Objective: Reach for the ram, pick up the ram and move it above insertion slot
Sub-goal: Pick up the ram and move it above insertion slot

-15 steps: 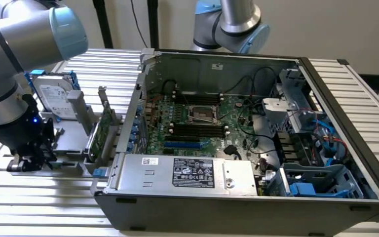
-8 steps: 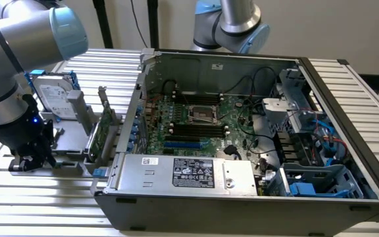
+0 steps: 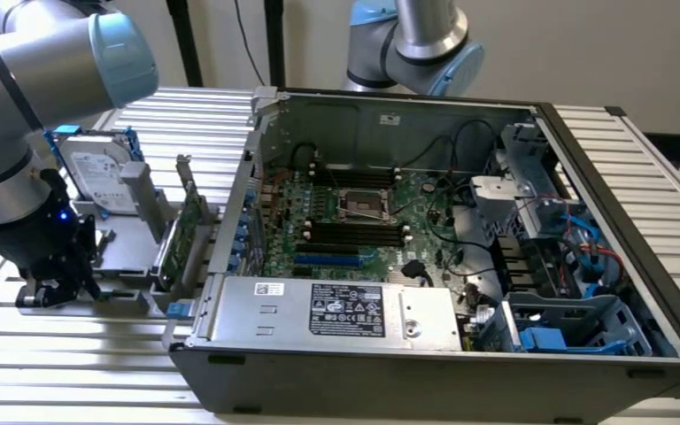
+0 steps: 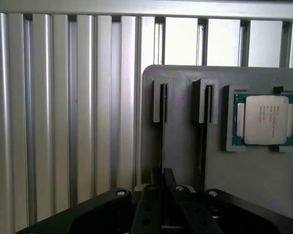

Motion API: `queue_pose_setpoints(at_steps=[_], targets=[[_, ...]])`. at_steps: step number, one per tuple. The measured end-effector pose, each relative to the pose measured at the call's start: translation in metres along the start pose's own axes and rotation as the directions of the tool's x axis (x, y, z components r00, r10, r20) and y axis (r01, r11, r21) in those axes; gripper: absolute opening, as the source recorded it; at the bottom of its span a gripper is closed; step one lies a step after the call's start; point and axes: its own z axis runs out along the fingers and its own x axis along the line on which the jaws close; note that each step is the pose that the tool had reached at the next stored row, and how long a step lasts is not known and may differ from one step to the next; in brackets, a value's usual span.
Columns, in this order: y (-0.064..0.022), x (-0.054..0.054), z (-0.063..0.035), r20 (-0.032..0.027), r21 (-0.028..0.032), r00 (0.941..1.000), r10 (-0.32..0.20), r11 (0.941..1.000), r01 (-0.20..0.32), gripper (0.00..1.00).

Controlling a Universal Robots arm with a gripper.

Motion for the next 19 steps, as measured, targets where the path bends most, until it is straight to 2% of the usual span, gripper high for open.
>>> queue_pose_setpoints(at_steps=[12,19], targets=[[0.0000,0.000,-0.0003,0.0003,0.0003,1.0000,0.000,1.0000,0.000,0.13],[0.0001,0.000,-0.0126,0.0000,0.0000,1.0000,0.000,1.0000,0.000,0.13]])
